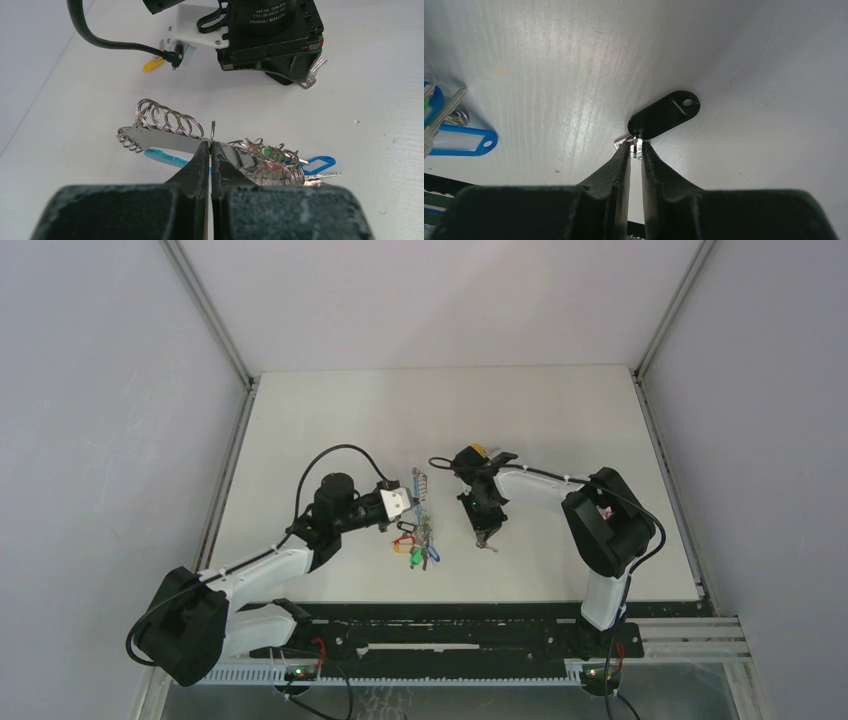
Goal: Put the keys on the keyring
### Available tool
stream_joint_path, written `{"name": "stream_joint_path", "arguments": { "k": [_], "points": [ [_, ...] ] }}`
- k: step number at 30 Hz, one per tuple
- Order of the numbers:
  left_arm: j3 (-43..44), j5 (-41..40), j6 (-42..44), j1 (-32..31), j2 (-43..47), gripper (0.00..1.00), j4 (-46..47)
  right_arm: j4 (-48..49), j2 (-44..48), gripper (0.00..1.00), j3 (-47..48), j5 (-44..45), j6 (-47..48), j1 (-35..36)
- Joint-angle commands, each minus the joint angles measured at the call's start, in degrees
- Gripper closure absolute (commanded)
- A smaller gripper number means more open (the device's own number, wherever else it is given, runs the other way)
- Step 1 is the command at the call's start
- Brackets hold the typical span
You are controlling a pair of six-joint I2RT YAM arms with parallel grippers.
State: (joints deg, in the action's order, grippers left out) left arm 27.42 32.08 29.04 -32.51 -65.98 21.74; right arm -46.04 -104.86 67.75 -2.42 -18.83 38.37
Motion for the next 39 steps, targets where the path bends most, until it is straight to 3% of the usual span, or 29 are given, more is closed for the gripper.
{"name": "stream_joint_path", "arguments": {
  "k": [1,10,17,25,32,39],
  "points": [
    [0.49,0.79,-0.47,-0.27,1.2,1.0,2.87,0.94,0.97,0.88,2.22,0.86,0.37,-0.31],
    [0.56,0.91,-0.47,-0.27,1.11,1.0,2.69,1.13,1.25,1.0,2.13,1.18,0.77,-0.1],
    [0.64,1.31,-0.41,-0.27,1.19,1.0,2.39,3.4,5.85,1.0,0.59,4.12,4.03,1.23],
    [0.2,1.24,-0.03,-0.27,2.95,1.0,1.77,14.62,17.89,1.0,-6.75,8.82,13.68,2.59],
    [0.05,1.36,0.28,-0.27,3.57,1.0,1.28,34.54,30.45,1.0,-19.05,5.57,24.78,5.48],
    [0.0,1.9,0.36,-0.3,4.15,1.0,1.16,41.19,33.44,1.0,-21.74,-0.5,32.86,6.36]
  ]
}}
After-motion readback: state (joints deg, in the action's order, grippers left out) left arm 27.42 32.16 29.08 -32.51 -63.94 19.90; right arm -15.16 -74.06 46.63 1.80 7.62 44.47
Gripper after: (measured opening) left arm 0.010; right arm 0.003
